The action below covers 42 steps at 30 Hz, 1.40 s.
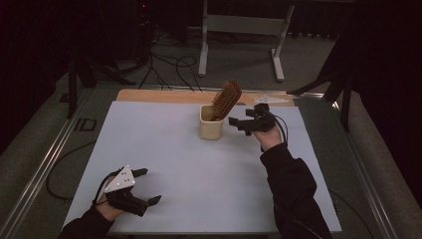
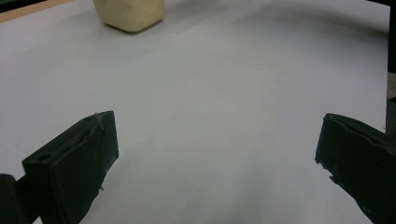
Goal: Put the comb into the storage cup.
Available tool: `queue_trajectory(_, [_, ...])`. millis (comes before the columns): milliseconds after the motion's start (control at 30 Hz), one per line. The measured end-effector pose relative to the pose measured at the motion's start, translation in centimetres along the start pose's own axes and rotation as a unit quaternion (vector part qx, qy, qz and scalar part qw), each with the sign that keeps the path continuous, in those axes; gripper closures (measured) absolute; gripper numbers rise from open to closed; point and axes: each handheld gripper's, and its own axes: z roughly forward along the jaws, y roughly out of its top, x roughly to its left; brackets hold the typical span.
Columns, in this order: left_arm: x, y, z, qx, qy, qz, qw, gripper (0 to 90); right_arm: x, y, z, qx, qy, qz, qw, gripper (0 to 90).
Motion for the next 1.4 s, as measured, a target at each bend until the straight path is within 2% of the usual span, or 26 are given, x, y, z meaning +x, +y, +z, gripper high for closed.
queue_trajectory(467, [0.0, 0.0, -0.1, 0.000, 0.001, 0.002, 1.0000, 0.0, 0.3, -3.8, -1.0, 0.000, 0.022, -0.009, 0.9997, 8.7])
queue_trajectory(733, [0.0, 0.0, 0.0, 0.000, 0.000, 0.001, 1.0000, 0.0, 0.2, -6.4, -1.7, 0.009, 0.029, -0.018, 0.9994, 8.6])
queue_trajectory(800, [0.0, 0.0, 0.0, 0.001, 0.001, 0.002, 1.0000, 0.0, 0.1, -7.1, -1.9, 0.008, 0.036, -0.012, 0.9993, 8.7])
queue_trajectory(900, [0.0, 0.0, 0.0, 0.001, 0.001, 0.002, 1.0000, 0.0, 0.0, -7.7, -2.0, 0.011, 0.034, -0.016, 0.9992, 8.7])
queue_trajectory(1033, [0.0, 0.0, 0.0, 0.001, 0.001, 0.001, 1.0000, 0.0, -0.1, -9.1, -2.3, 0.018, 0.044, -0.015, 0.9987, 8.7])
queue_trajectory(1400, [0.0, 0.0, 0.0, 0.001, 0.001, 0.001, 1.0000, 0.0, 0.1, -11.4, -3.1, 0.031, 0.050, -0.038, 0.9976, 8.7])
